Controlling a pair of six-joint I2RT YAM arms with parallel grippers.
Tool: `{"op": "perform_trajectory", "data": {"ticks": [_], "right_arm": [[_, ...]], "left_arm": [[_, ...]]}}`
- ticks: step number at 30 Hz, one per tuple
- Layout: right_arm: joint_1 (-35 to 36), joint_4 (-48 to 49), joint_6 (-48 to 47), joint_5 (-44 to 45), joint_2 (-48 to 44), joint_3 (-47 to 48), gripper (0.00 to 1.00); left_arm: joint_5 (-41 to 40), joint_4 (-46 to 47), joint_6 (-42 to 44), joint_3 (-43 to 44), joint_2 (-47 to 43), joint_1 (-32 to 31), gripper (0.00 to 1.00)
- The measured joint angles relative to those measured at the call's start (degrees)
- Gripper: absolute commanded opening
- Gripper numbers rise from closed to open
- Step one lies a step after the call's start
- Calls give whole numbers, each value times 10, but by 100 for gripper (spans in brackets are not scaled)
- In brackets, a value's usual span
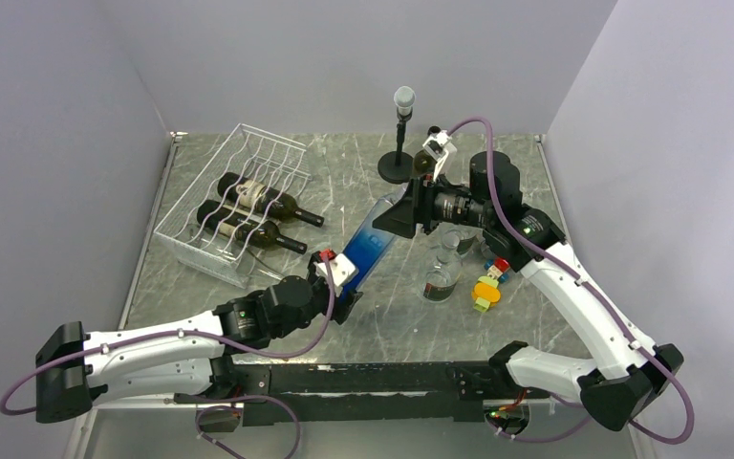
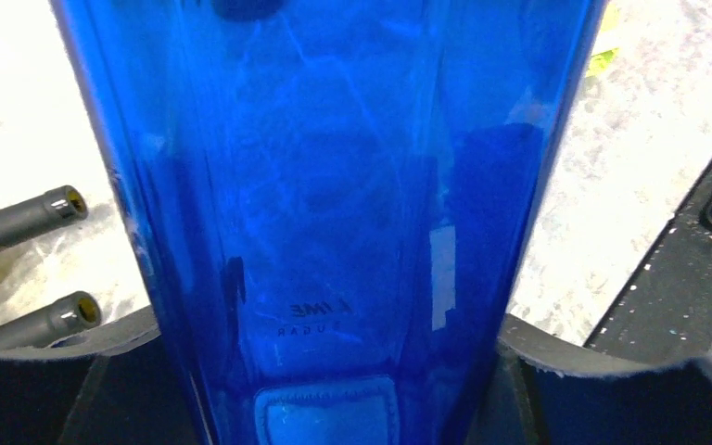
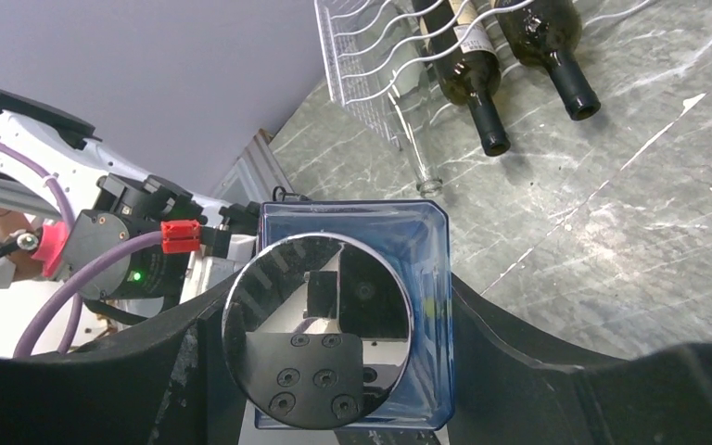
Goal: Put the wine bottle on the wine rack
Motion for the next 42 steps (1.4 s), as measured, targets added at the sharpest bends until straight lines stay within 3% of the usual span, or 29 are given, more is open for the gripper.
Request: {"op": "perform_trajectory", "data": {"ticks": [3, 6, 8, 24, 33, 42], "right_arm": [[0, 0, -3, 4, -1, 0, 56], [1, 0, -5, 12, -3, 1, 78], [1, 3, -9, 14, -8, 4, 98], [-5, 7, -72, 123, -96, 2, 100], [-5, -32, -110, 196, -120, 9, 100], [-7, -92, -177, 193, -127, 58, 100]], "left_arm": [[-15, -6, 30, 4, -2, -1, 1], [-37, -25, 73, 18, -2, -1, 1], [-56, -40, 103, 30, -2, -2, 1], [-193, -72, 283, 60, -8, -24, 1], [-255, 15, 462, 18, -28, -37, 1], [-219, 14, 603, -27, -100, -39, 1]]}}
